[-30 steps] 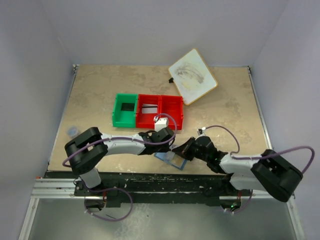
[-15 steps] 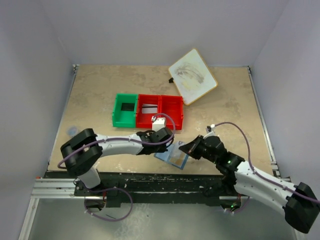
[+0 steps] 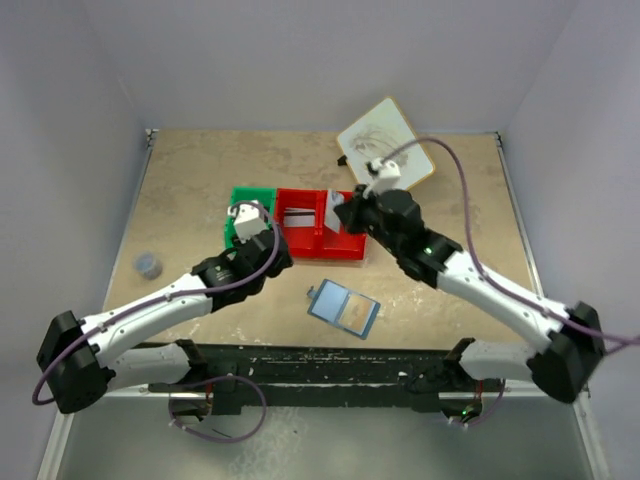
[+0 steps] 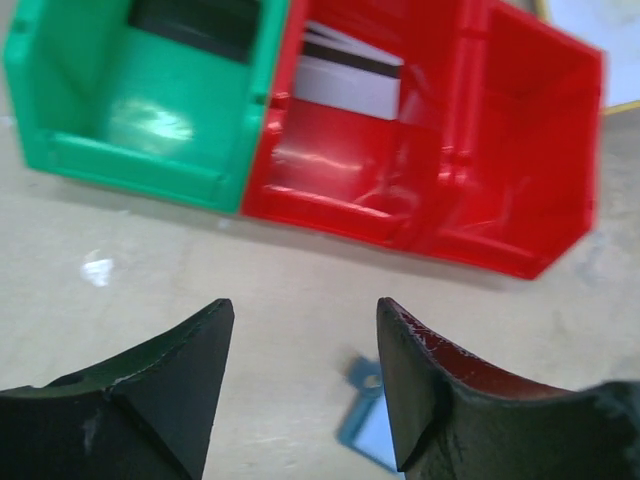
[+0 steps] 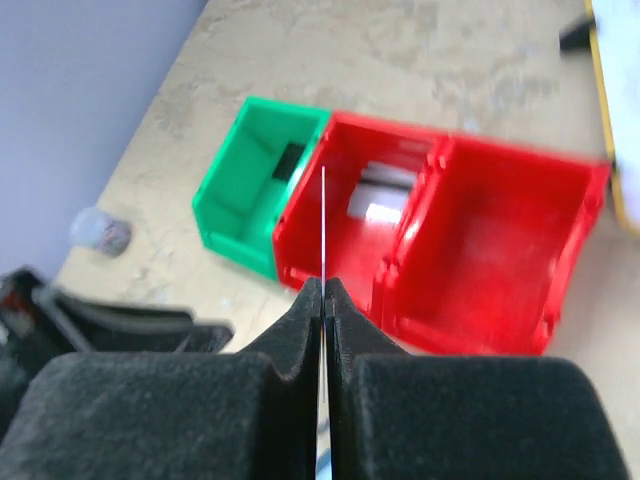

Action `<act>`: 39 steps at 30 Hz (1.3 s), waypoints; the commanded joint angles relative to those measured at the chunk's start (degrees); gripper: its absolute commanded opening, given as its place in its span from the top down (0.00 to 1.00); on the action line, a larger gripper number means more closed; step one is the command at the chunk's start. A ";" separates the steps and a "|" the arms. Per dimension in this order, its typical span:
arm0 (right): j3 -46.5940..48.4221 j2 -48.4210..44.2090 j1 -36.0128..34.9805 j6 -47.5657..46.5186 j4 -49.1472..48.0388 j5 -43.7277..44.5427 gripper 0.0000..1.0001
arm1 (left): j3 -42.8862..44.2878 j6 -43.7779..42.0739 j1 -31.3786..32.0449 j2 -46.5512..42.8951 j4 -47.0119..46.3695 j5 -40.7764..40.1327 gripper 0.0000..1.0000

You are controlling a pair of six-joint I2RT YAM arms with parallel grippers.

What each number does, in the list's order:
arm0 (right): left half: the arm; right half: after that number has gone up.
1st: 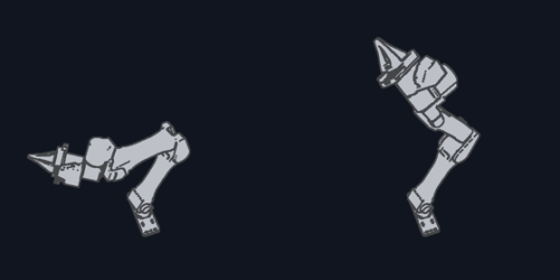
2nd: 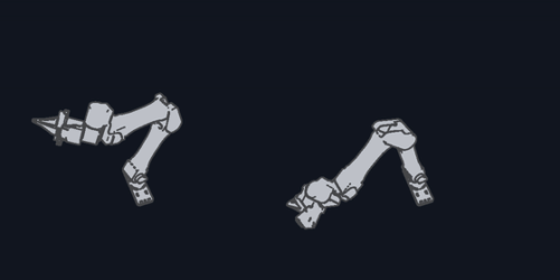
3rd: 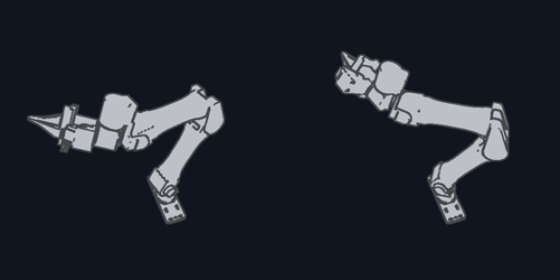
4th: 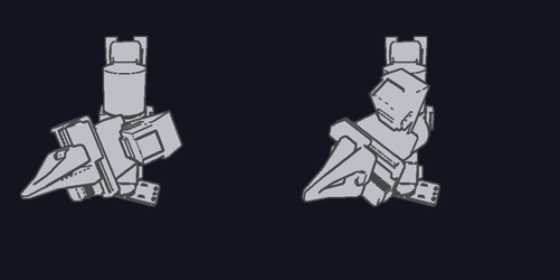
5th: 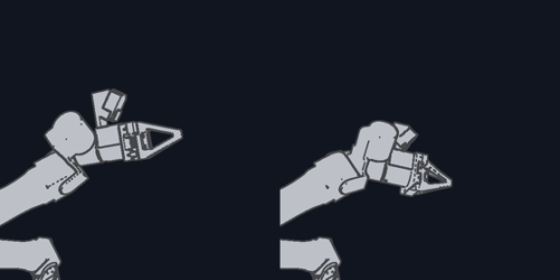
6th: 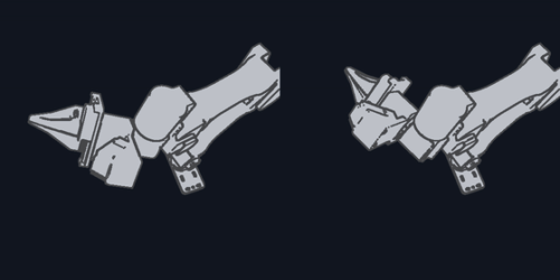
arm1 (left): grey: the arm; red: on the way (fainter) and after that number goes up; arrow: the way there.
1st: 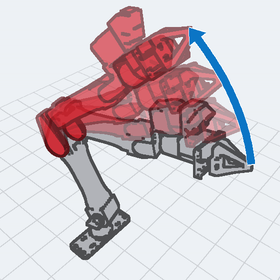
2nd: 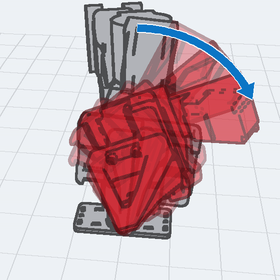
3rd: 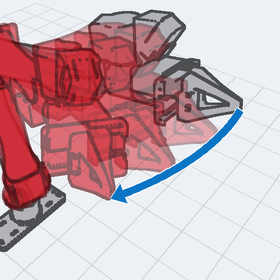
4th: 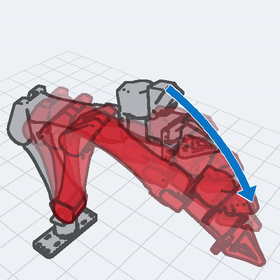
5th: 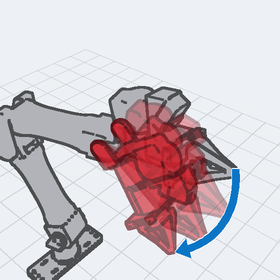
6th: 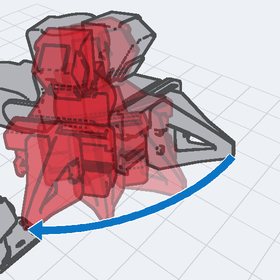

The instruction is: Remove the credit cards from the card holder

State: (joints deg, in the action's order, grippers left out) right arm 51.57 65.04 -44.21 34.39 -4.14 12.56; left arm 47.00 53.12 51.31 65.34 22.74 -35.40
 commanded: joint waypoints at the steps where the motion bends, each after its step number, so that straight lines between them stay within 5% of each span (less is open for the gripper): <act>1: 14.45 15.58 -2.82 -23.72 -1.20 3.12 1.00 | -3.50 2.47 -1.29 -4.80 8.03 -7.72 0.39; 8: 31.77 34.61 -4.61 -36.33 4.76 6.62 1.00 | -8.92 11.44 -1.30 -15.72 14.50 -10.58 0.34; 17: 41.03 46.82 -6.53 -52.23 7.92 5.21 1.00 | -10.33 16.64 -1.30 -26.63 22.59 -17.00 0.34; 39: 45.81 60.81 -6.99 -74.01 5.86 11.00 1.00 | -7.95 13.31 -1.30 -31.55 25.20 -18.01 0.33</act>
State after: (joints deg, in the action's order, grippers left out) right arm 97.06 127.11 -51.00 -34.96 4.36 21.67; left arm 36.29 66.89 50.11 35.07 47.18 -51.46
